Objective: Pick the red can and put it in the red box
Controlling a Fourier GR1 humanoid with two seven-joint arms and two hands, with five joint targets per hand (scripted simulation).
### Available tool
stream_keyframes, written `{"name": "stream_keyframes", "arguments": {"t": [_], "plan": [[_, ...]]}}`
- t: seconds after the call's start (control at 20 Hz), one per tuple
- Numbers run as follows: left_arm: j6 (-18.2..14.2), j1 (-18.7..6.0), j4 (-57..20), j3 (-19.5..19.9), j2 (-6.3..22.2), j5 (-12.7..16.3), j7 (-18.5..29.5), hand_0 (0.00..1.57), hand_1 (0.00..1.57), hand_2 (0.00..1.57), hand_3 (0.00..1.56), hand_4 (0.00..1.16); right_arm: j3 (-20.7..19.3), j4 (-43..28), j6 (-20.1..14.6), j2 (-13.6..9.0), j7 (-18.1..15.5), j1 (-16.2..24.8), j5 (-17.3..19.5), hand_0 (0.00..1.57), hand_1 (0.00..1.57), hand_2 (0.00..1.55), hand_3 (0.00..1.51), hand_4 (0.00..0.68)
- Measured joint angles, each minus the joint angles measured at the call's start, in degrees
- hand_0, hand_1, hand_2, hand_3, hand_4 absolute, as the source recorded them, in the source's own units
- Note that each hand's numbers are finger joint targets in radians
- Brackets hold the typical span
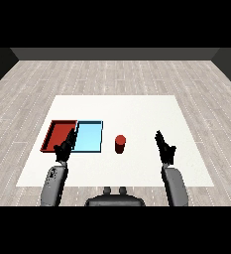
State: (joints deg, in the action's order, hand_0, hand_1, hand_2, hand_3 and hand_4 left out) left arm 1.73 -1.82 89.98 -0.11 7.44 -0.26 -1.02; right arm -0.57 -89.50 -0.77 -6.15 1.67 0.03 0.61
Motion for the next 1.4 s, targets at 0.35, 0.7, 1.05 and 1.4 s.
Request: {"name": "stream_keyframes", "arguments": {"t": [0.35,0.7,1.05,1.4], "plan": [[-0.78,-0.03,0.97,0.87,-2.52,-0.30,2.77,0.00,0.00,0.00,0.00,0.00,-0.03,-0.54,0.52,1.90,-3.69,-0.68,0.05,0.00,0.00,0.00,0.00,0.000],[-0.38,0.26,2.53,1.45,-5.28,1.38,18.49,0.00,0.00,0.00,0.00,0.00,-0.32,-1.68,1.95,3.54,-15.98,-0.97,-1.51,0.00,0.00,0.00,0.00,0.000],[1.23,1.87,1.11,2.30,-5.26,2.48,24.72,0.00,0.00,0.00,0.00,0.00,-1.18,0.16,4.54,3.06,-21.43,0.45,-2.60,0.00,0.00,0.00,0.00,0.000],[1.84,0.59,0.17,2.74,-5.32,3.49,25.28,0.00,0.00,0.00,0.00,0.00,-0.24,2.11,4.30,4.21,-20.37,-1.87,-2.41,0.00,0.00,0.00,0.00,0.000]]}}
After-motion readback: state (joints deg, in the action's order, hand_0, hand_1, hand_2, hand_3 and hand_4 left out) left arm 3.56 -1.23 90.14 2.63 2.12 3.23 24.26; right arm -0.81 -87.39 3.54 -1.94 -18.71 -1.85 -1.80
